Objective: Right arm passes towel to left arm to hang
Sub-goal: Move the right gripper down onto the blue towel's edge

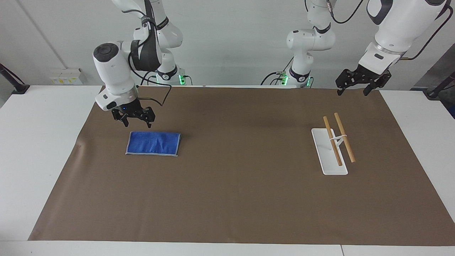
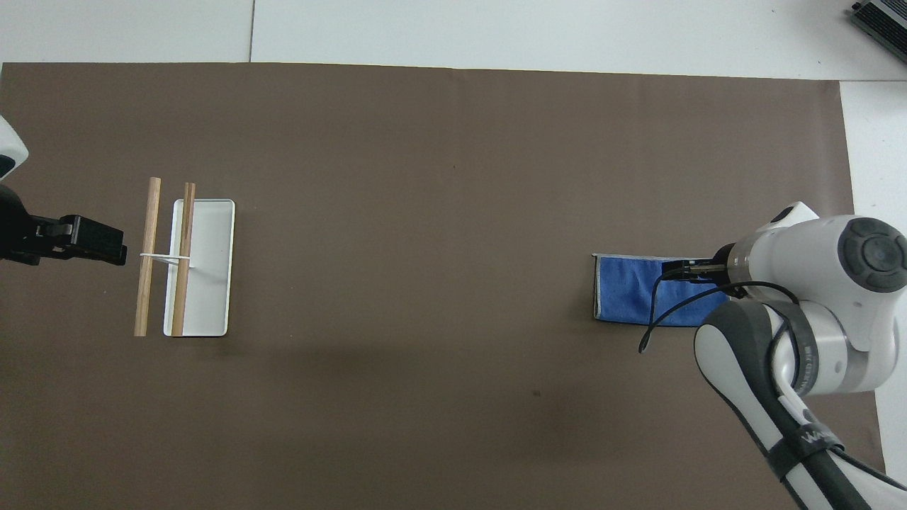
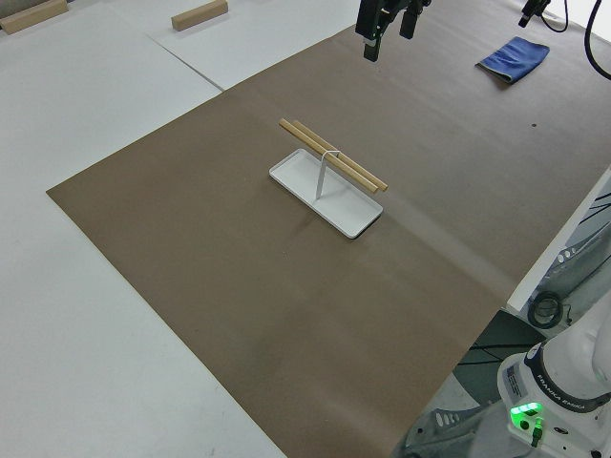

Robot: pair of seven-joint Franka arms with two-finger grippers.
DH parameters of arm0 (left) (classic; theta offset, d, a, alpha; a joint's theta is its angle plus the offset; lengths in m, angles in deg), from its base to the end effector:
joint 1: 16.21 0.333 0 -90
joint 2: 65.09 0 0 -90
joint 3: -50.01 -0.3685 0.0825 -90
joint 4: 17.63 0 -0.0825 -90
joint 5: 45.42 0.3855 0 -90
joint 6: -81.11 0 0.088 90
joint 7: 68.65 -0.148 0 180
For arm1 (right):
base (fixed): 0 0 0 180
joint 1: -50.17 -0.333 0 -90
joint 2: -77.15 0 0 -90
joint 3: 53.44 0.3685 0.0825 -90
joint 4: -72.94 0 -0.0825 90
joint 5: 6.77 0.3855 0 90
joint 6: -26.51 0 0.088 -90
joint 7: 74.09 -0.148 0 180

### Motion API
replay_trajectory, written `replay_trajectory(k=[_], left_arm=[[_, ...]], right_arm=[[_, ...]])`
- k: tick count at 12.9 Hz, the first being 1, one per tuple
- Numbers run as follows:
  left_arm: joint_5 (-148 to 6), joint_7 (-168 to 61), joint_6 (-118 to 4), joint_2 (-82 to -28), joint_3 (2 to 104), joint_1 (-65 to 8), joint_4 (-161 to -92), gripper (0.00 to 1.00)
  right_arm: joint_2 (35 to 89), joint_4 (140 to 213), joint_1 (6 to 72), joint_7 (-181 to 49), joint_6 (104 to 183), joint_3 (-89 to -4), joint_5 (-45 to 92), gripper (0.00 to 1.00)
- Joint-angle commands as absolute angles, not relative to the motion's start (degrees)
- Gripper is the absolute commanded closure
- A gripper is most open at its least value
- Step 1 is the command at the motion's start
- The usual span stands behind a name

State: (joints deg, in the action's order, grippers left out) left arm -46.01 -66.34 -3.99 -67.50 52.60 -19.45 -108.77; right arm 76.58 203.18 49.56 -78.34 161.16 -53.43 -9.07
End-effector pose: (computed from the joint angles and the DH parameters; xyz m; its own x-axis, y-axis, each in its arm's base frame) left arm 0.5260 -0.0559 0.6424 0.9961 -0.0619 -0.0636 -0.0617 -0.9981 0.0058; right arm 0.5296 0.0040 0.3694 0.9970 -0.0351 0.0686 -0.0370 -0.9990 0.0254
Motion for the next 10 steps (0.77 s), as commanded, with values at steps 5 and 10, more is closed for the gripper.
replay_trajectory(k=[5, 10], left_arm=[[-44.8, -66.36, -3.71, -68.25, 53.0, -18.94, -109.21, 0.0], [-44.8, -66.28, -3.71, -68.25, 53.09, -18.94, -109.21, 0.0]], right_arm=[[75.14, 209.96, 48.14, -77.16, 171.79, -53.17, -8.09, 0.0], [73.9, 212.07, 48.67, -76.9, 176.09, -53.17, -7.56, 0.0]])
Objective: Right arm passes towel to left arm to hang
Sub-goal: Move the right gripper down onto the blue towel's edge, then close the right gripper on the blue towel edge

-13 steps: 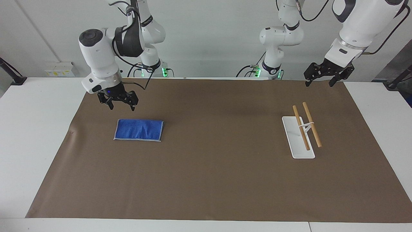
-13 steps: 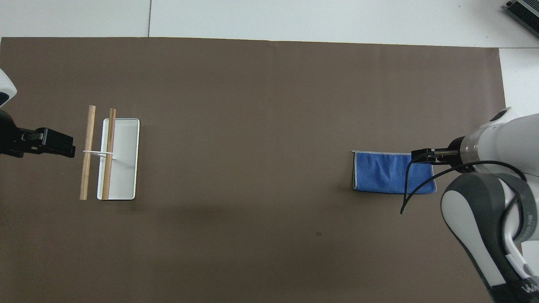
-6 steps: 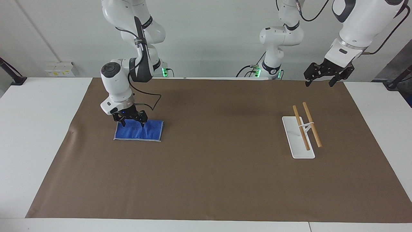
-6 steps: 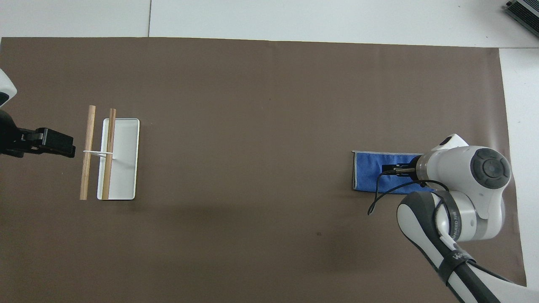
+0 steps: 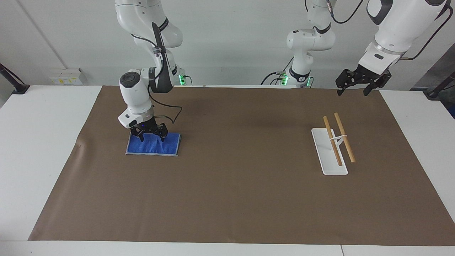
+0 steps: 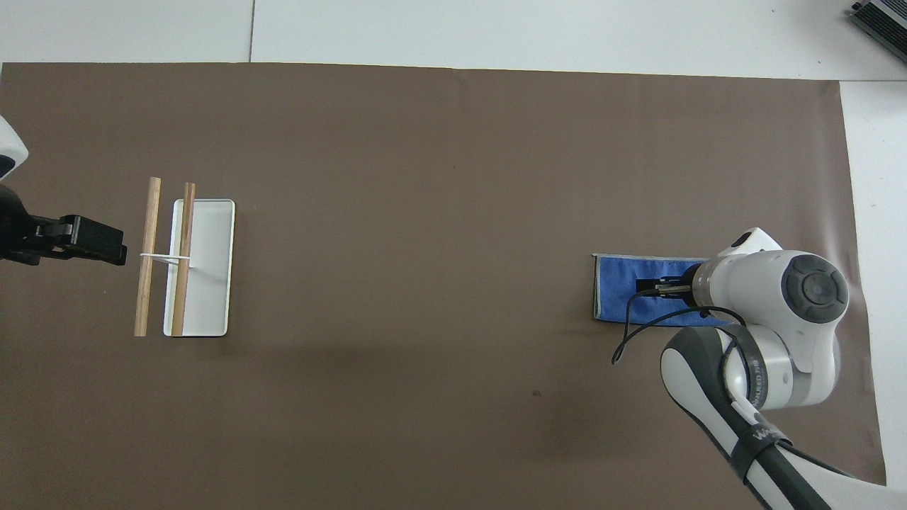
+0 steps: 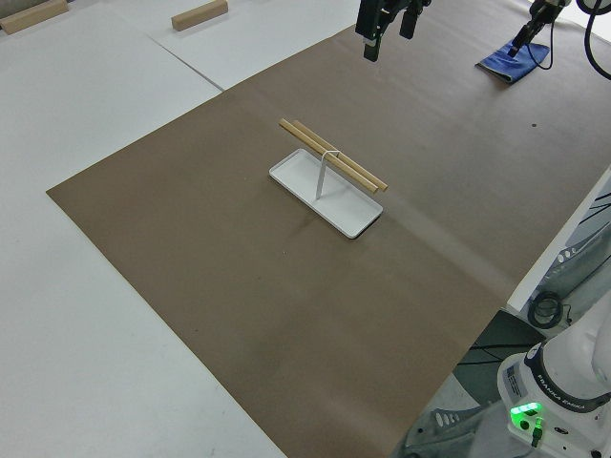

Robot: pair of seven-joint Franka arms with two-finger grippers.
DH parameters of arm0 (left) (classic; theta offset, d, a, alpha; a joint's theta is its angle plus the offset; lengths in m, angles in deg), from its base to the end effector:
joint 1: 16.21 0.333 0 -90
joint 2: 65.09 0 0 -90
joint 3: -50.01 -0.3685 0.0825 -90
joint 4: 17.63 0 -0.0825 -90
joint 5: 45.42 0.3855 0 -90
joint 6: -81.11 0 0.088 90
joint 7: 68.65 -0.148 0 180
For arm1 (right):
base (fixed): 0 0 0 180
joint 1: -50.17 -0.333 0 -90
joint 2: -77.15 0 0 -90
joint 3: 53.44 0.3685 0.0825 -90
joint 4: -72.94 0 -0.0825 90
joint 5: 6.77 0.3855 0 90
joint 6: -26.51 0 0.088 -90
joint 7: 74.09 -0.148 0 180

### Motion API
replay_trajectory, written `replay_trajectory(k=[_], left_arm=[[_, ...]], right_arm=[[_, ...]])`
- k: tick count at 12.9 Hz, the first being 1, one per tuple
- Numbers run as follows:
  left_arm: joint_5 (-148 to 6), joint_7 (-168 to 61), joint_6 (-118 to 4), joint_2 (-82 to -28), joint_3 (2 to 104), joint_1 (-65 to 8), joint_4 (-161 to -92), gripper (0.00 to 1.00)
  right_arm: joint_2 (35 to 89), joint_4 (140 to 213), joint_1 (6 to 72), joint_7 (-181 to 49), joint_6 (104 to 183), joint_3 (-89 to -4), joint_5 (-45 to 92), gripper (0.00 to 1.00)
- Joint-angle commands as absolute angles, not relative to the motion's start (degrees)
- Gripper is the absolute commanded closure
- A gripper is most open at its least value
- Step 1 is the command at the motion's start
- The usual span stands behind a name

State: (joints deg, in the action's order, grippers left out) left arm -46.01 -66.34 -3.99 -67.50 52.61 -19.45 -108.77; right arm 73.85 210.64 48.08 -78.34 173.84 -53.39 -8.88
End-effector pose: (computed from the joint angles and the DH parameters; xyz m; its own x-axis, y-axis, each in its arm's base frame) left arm 0.5260 -0.0560 0.6424 0.9960 -0.0621 -0.0636 -0.0618 -0.9981 0.0058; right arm 0.5137 0.0190 0.3111 0.9938 -0.0061 0.1113 -0.0078 -0.9999 0.0149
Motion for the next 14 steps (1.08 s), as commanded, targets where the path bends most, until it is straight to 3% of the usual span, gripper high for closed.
replay_trajectory(k=[1, 13, 14], left_arm=[[-44.8, -66.28, -3.71, -68.25, 53.0, -18.94, -109.21, 0.0], [-44.8, -66.36, -3.71, -68.25, 53.0, -18.94, -109.21, 0.0], [-44.8, -66.28, -3.71, -68.25, 53.0, -18.94, -109.12, 0.0]], right_arm=[[73.81, 212.08, 48.58, -76.9, 176.71, -53.17, -7.12, 0.0], [72.05, 213.65, 49.55, -71.71, 180.14, -53.17, -3.87, 0.0], [72.14, 213.66, 49.46, -71.8, 180.06, -53.17, -3.87, 0.07]])
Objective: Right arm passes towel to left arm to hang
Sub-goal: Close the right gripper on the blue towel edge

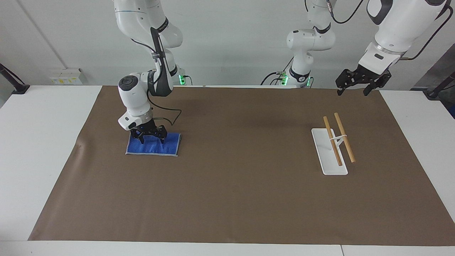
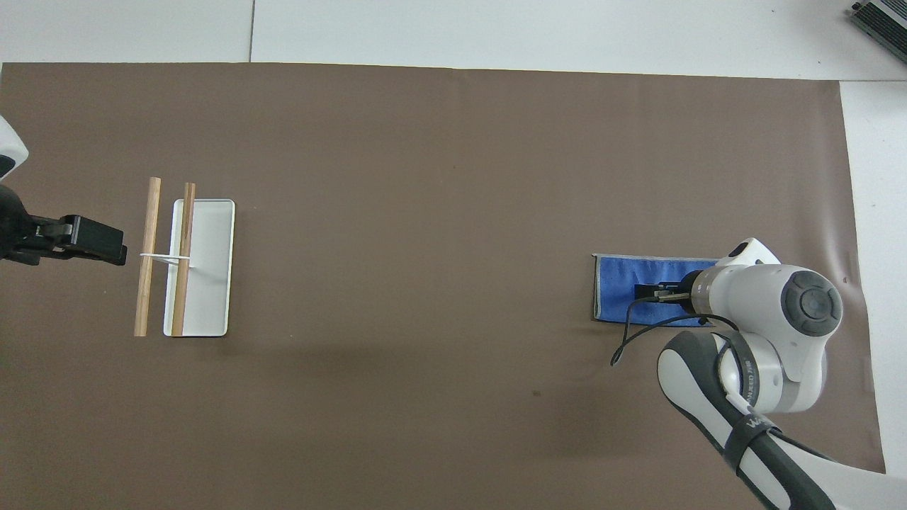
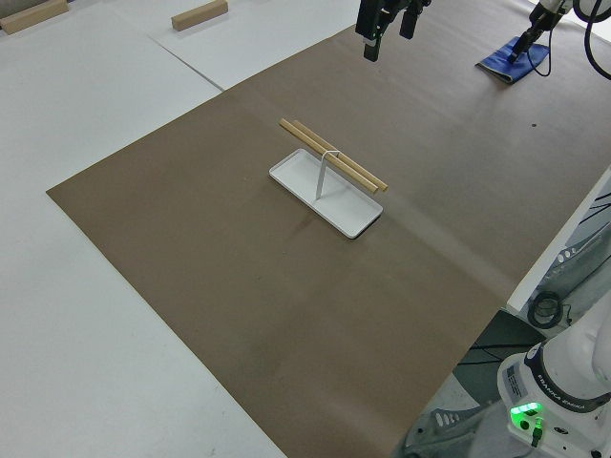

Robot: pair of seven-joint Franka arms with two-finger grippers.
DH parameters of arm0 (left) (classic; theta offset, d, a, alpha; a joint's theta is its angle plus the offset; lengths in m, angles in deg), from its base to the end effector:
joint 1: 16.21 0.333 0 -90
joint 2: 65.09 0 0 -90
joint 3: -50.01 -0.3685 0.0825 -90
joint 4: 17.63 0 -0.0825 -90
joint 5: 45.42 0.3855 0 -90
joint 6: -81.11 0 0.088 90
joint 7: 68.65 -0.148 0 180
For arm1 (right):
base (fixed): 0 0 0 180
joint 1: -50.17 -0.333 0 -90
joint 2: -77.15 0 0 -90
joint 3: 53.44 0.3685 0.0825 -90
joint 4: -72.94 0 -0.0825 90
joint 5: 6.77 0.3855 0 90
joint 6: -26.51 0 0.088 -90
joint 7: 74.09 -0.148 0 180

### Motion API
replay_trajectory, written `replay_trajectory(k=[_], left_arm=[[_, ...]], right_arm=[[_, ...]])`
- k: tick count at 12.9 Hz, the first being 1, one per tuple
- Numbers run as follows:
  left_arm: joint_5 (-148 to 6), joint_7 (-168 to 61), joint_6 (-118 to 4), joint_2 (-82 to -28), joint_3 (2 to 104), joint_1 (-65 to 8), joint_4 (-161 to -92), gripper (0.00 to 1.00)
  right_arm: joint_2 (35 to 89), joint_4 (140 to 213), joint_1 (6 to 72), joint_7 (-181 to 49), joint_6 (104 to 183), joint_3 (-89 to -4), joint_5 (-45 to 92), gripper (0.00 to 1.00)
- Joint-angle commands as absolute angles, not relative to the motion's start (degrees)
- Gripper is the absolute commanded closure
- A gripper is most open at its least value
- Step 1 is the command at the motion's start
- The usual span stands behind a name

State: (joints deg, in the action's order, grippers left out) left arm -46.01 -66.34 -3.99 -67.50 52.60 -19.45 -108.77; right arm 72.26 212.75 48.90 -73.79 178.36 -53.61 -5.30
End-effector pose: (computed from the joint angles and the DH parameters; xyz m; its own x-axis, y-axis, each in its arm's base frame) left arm 0.5260 -0.0559 0.6424 0.9961 -0.0619 -0.0636 -0.0617 -0.9981 0.0058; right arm 0.5094 0.0096 0.2903 0.9922 0.0017 0.1244 0.0035 -0.9999 -0.0139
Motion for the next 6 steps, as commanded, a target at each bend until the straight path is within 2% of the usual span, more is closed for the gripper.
replay_trajectory(k=[1, 3, 4, 6], left_arm=[[-44.8, -66.28, -3.71, -68.25, 53.0, -18.94, -109.21, 0.0], [-44.8, -66.28, -3.71, -68.25, 53.0, -18.94, -109.21, 0.0], [-44.8, -66.28, -3.71, -68.25, 53.0, -18.94, -109.21, 0.0], [-44.8, -66.36, -3.71, -68.25, 53.0, -18.94, -109.21, 0.0]], right_arm=[[72.14, 213.66, 49.2, -72.15, 180.06, -53.17, -3.78, 0.34], [72.14, 213.66, 49.11, -72.85, 179.8, -53.17, -3.78, 0.84], [72.14, 213.57, 49.02, -73.46, 179.62, -53.17, -3.69, 1.0], [72.14, 213.31, 48.67, -74.87, 179.44, -53.17, -3.69, 1.0]])
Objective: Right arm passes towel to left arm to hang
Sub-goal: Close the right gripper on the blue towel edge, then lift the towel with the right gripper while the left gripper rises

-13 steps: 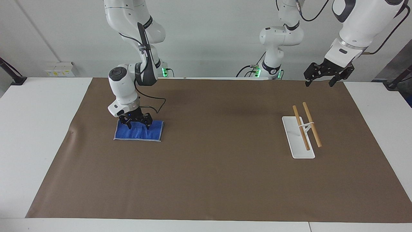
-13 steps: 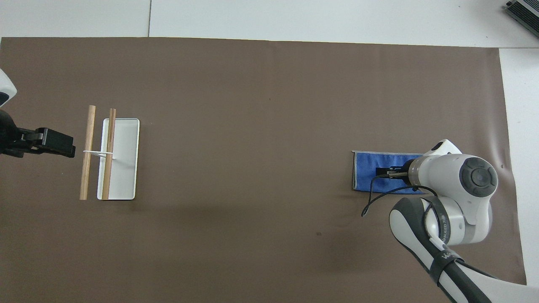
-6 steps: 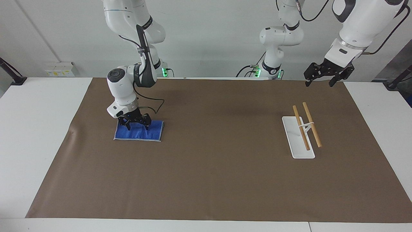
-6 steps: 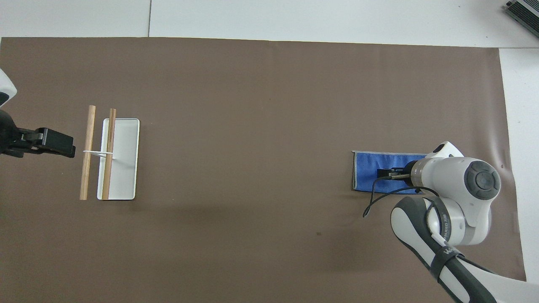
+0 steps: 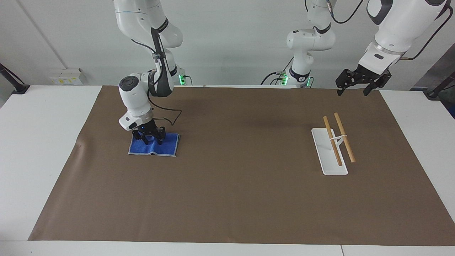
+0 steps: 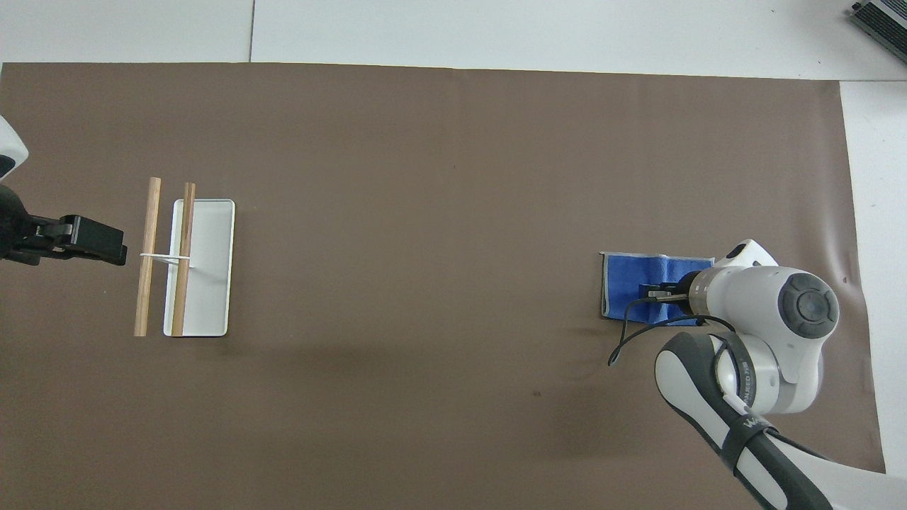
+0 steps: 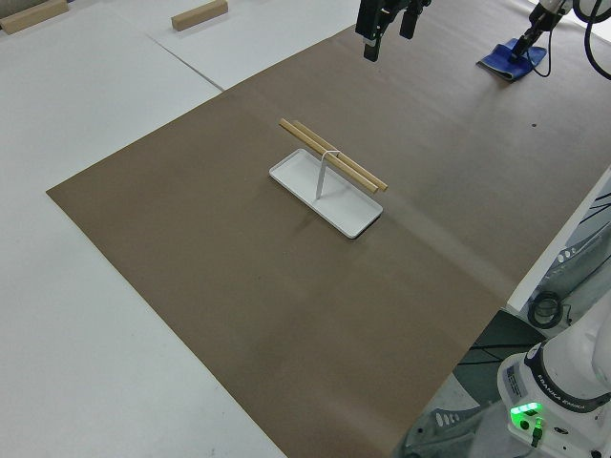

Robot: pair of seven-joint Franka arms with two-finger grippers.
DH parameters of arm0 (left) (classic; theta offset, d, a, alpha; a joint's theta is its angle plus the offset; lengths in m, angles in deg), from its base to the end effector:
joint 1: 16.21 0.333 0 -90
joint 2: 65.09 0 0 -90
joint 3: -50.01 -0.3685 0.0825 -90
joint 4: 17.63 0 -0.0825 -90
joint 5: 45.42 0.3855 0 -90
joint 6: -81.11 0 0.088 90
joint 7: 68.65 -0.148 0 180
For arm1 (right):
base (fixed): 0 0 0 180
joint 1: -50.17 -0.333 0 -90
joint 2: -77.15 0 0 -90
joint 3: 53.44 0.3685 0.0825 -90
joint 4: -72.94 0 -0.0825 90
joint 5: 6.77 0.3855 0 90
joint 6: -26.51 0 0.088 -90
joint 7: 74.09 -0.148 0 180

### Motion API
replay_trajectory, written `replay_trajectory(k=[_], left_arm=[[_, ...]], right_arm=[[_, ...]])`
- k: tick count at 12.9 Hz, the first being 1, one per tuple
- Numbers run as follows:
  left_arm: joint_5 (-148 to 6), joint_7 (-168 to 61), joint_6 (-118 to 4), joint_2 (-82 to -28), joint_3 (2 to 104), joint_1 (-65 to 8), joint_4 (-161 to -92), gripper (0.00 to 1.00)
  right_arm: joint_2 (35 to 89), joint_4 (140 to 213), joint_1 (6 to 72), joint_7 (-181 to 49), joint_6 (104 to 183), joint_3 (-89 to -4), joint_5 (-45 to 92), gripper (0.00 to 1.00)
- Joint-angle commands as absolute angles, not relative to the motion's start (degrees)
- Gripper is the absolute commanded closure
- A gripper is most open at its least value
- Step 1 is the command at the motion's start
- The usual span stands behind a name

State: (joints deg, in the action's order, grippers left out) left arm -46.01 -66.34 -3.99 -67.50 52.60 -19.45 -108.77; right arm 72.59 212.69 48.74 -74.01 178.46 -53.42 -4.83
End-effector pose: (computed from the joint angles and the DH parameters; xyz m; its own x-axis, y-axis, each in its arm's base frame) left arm 0.5260 -0.0559 0.6424 0.9961 -0.0619 -0.0636 -0.0617 -0.9981 0.0058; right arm 0.5102 0.0126 0.2938 0.9912 -0.0034 0.1327 -0.0008 -0.9998 -0.0196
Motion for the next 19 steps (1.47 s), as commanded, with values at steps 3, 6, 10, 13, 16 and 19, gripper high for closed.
replay_trajectory(k=[3, 6, 10, 13, 16, 19], left_arm=[[-44.8, -66.28, -3.71, -68.25, 53.0, -18.85, -109.21, 0.0], [-44.8, -66.28, -3.71, -68.25, 53.0, -18.85, -109.21, 0.0], [-44.8, -66.36, -3.71, -68.25, 53.09, -18.94, -109.21, 0.0], [-44.8, -66.28, -3.71, -68.25, 53.0, -18.94, -109.21, 0.0], [-44.89, -66.27, -4.76, -68.25, 53.35, -19.9, -109.12, 0.0], [-45.33, -66.01, -4.58, -68.34, 54.23, -21.47, -109.29, 0.0]], right_arm=[[73.72, 211.73, 47.8, -76.28, 175.86, -53.0, -3.69, 1.0], [77.23, 205.24, 46.65, -77.16, 163.22, -52.3, -3.6, 1.0], [80.13, 196.01, 45.51, -78.39, 152.48, -50.28, -1.25, 1.0], [80.49, 188.46, 45.51, -78.92, 148.69, -47.47, 2.11, 1.0], [80.32, 183.87, 45.51, -83.04, 148.5, -43.34, 9.54, 1.0], [80.14, 182.9, 45.51, -83.58, 149.21, -40.35, 17.82, 1.0]])
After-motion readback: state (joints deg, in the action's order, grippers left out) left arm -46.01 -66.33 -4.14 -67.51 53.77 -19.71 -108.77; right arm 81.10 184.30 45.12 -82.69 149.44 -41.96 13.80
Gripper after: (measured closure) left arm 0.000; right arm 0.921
